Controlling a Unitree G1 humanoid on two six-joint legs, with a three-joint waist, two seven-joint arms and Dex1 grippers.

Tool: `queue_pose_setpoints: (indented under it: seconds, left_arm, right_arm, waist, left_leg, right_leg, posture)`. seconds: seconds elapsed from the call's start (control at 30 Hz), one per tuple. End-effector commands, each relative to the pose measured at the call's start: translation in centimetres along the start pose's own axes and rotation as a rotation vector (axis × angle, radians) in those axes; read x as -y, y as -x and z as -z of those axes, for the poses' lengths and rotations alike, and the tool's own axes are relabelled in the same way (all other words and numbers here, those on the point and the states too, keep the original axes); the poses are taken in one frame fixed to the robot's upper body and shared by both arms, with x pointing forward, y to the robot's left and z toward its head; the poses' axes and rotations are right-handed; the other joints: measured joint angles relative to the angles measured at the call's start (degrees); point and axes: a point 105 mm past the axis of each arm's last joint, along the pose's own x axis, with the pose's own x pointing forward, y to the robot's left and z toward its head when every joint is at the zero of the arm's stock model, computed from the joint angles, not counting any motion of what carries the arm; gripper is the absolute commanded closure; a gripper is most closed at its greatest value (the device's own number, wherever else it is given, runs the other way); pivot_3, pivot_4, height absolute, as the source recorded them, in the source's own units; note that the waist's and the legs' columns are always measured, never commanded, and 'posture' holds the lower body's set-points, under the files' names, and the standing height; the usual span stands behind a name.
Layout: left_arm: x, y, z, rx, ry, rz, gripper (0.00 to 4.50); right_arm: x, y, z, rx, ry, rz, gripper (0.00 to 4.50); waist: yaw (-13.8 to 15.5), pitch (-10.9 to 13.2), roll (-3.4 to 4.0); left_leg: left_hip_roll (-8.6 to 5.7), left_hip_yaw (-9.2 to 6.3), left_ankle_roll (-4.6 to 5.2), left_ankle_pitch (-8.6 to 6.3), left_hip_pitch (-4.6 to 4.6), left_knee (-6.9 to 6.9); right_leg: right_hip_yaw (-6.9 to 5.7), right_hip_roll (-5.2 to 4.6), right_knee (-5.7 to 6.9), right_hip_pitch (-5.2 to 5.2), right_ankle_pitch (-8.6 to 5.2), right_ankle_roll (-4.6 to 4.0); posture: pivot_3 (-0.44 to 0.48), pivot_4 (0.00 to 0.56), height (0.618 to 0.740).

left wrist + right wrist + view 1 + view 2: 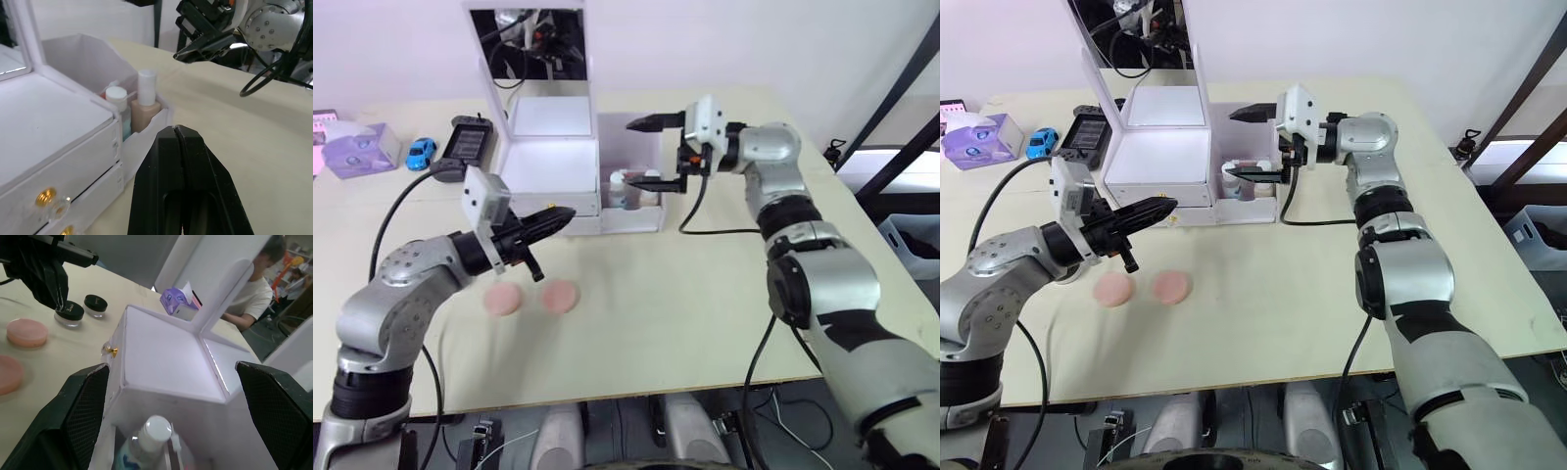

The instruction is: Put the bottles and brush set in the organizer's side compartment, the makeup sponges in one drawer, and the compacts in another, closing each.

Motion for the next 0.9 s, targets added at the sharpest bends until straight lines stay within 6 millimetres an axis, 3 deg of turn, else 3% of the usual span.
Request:
queue_pose_setpoints:
  seconds: [0.03, 0.17, 0.23, 0.37, 0.47, 0.7, 0.9]
  left_arm:
    - [-0.1, -0.2, -1.2, 0.034, -0.053, 0.027, 4.5]
    - [-0.6, 0.0, -1.5, 0.024, -0.066, 0.041, 4.5]
    - [-0.8, 0.0, -1.5, 0.019, -0.07, 0.047, 4.5]
    - [-1.0, -0.4, -1.3, 0.015, -0.073, 0.056, 4.5]
    - [-1.0, -0.6, -1.3, 0.019, -0.076, 0.063, 4.5]
    - [-1.2, -0.4, -1.1, 0.014, -0.084, 0.053, 4.5]
    - [-1.0, -0.1, -0.8, 0.01, -0.085, 0.041, 4.5]
  right_arm:
    - [1.2, 1.3, -2.7, 0.005, 0.025, 0.067, 0.11]
    - [1.6, 2.8, -3.2, -0.167, 0.117, 0.326, 0.11]
    - [1.0, 3.0, -3.2, -0.284, 0.085, 0.322, 0.11]
    - [0.1, 1.7, -4.5, -0.318, -0.149, 0.235, 0.11]
    - [-0.6, 1.0, -3.7, -0.421, -0.209, 0.196, 1.02]
    - [-0.7, -1.0, -1.7, -0.581, -0.176, 0.107, 4.49]
    - [0.6, -2.3, 0.4, -0.681, -0.122, 0.113, 4.49]
  waist:
    - [0.09, 0.0, 0.0]
    - [0.14, -0.01, -0.01]
    - [0.1, 0.0, 0.01]
    - [0.0, 0.02, 0.04]
    - [0.1, 0.01, 0.02]
    - [0.12, 0.01, 0.0]
    - [-0.06, 0.01, 0.0]
  left_leg:
    - [0.0, -0.01, 0.0, 0.0, 0.01, -0.01]
    - [0.01, -0.04, 0.0, 0.0, 0.04, -0.07]
    - [0.0, -0.03, 0.0, 0.0, 0.01, -0.03]
    - [0.0, 0.01, -0.01, 0.01, 0.04, 0.05]
    - [0.01, -0.03, -0.01, 0.01, 0.06, 0.01]
    - [-0.01, 0.01, -0.01, 0.01, -0.09, 0.01]
    - [0.0, 0.01, -0.01, 0.0, -0.07, -0.02]
  right_leg:
    - [0.0, 0.01, 0.04, 0.0, -0.01, 0.01]
    - [-0.02, 0.02, 0.11, -0.03, -0.03, 0.05]
    - [-0.02, 0.01, 0.15, -0.08, -0.03, 0.04]
    - [0.03, 0.0, 0.14, -0.09, 0.0, -0.05]
    - [0.01, 0.03, 0.15, -0.09, 0.01, -0.08]
    - [0.02, -0.02, -0.05, -0.1, 0.0, -0.07]
    - [0.01, 0.02, 0.0, -0.15, 0.01, -0.06]
  posture:
    - [0.0, 0.15, 0.74]
    - [0.0, 0.15, 0.74]
    - [0.0, 0.15, 0.74]
    - [0.0, 0.15, 0.74]
    - [0.0, 0.15, 0.74]
    - [0.0, 0.15, 0.74]
    - [0.0, 0.15, 0.74]
